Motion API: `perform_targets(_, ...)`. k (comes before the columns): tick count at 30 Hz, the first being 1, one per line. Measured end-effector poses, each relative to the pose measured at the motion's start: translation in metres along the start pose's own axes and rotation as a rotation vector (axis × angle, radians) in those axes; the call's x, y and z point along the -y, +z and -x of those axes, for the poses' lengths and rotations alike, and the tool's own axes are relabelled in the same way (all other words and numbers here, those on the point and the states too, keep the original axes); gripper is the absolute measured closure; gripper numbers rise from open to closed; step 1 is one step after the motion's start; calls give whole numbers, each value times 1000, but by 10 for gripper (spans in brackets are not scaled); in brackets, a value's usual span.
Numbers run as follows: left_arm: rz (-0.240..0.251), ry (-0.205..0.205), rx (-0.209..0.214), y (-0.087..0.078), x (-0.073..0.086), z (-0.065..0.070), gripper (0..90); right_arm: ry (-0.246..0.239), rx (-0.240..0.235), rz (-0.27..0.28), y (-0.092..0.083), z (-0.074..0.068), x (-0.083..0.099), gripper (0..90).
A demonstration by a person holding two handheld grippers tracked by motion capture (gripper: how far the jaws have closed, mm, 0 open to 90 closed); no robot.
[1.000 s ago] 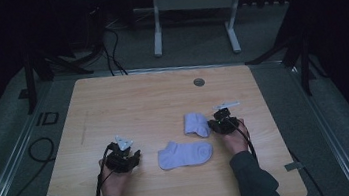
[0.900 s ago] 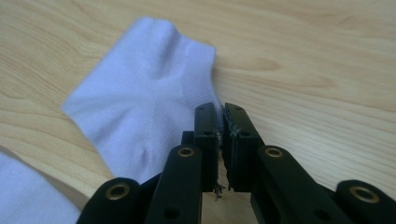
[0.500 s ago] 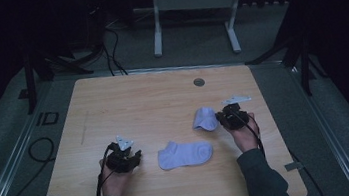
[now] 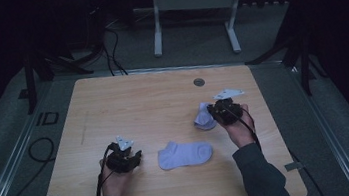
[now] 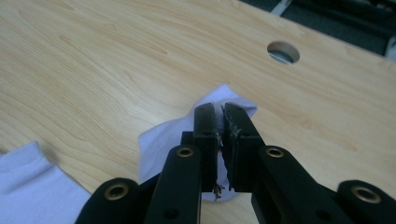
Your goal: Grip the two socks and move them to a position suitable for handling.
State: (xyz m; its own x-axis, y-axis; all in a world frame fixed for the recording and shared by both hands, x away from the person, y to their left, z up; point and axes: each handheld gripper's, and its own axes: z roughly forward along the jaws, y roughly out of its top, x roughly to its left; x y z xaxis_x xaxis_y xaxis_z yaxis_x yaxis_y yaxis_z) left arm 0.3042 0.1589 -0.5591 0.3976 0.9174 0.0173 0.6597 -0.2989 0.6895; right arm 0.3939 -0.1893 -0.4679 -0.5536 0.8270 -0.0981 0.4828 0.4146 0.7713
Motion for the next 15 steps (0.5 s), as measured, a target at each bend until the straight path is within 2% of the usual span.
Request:
perform_targets(5, 1, -2, 1, 0, 0, 0, 566, -57, -28, -27, 5, -9, -9, 840)
perform_targets(11, -1, -2, 3, 0, 0, 0, 565, -120, -54, -91, 28, -27, -14, 837)
perform_targets(15, 1, -1, 6, 0, 0, 1, 564, -96, -73, -117, 41, -31, -15, 836)
